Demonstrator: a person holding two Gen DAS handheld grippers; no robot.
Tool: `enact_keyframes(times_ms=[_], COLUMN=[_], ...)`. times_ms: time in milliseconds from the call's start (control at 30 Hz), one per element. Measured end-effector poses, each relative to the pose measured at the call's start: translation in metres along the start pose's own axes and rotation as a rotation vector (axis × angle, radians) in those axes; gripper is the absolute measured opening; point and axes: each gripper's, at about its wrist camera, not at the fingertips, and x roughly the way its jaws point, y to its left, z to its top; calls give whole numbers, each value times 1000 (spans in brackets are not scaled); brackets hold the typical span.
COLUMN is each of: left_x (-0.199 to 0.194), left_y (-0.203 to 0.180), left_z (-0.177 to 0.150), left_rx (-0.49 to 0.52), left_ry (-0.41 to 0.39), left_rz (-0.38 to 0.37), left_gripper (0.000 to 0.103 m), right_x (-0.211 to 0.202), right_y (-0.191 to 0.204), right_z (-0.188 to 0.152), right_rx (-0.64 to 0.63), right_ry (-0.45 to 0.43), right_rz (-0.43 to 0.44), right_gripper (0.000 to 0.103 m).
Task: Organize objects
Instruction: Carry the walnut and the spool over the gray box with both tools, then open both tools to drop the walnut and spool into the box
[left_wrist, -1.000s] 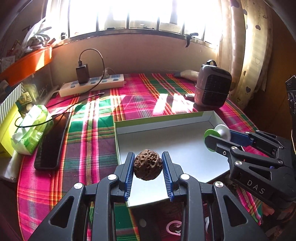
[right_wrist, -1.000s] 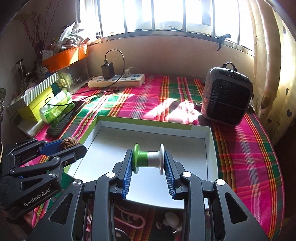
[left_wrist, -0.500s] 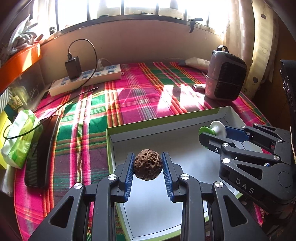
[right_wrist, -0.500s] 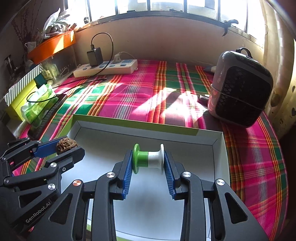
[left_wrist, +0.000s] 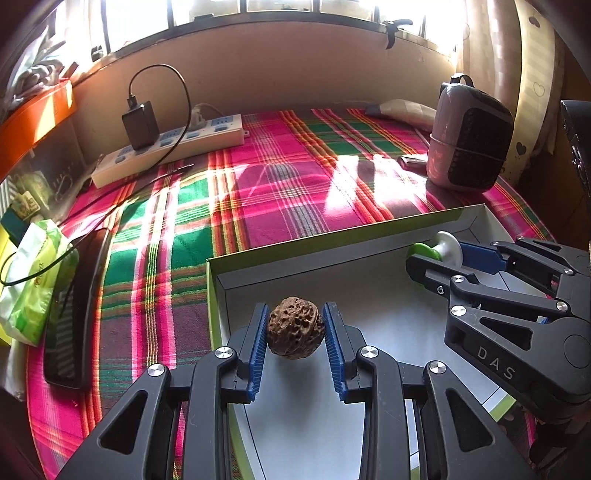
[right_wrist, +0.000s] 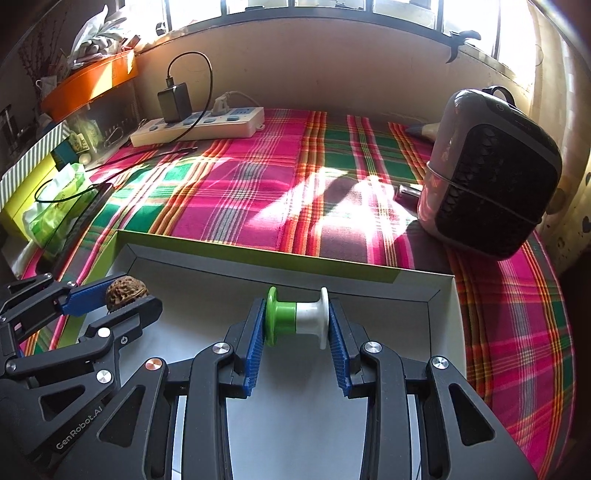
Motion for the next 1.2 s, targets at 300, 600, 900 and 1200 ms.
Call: enact_keyframes(times_ms=[300, 600, 900, 1200], left_x=[5, 5, -1, -29], left_y=[-5, -3, -2, -5], left_z=[1, 1, -2, -14], left_rx=[16, 14, 5, -8], left_ry=[14, 17, 8, -30], left_rz=[-1, 0, 12, 35], left_gripper=[28, 28, 31, 31], right_x=[5, 5, -3, -22], right_y=[-1, -1, -4, -5], right_z=[0, -1, -5, -14], right_rx=[2, 12, 39, 60], right_ry=[12, 13, -1, -31], right_rz=[0, 6, 2, 5], right_gripper=[34, 37, 49, 50])
